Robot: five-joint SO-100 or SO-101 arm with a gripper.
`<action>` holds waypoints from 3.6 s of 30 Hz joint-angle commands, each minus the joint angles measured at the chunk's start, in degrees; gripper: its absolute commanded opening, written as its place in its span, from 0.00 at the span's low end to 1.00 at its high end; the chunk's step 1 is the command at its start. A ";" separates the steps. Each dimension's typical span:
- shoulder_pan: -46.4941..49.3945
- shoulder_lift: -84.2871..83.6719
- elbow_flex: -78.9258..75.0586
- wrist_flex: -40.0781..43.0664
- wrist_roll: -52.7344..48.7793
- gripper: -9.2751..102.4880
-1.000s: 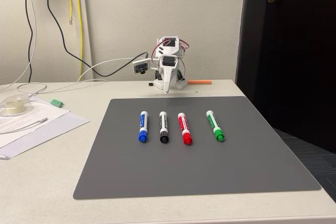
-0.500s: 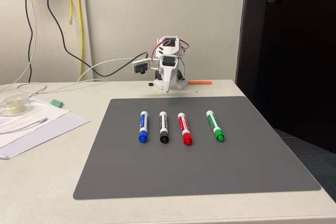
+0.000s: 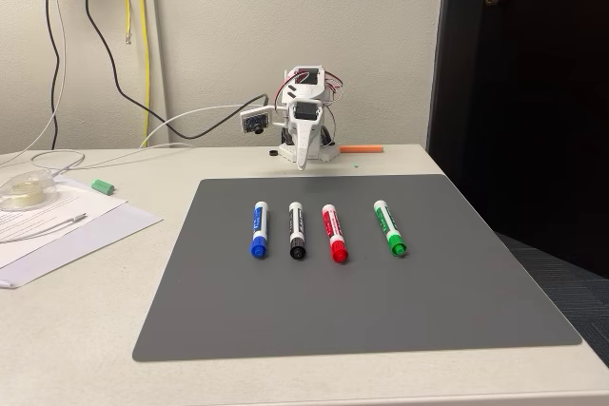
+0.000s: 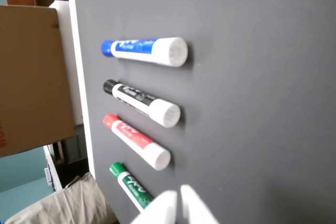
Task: Pick up the green marker.
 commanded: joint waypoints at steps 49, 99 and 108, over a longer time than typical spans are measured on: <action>9.76 -71.19 -54.14 -20.48 -59.06 0.08; -22.85 -140.10 -158.91 49.57 -59.15 0.09; -24.96 -142.47 -158.91 47.11 -57.39 0.14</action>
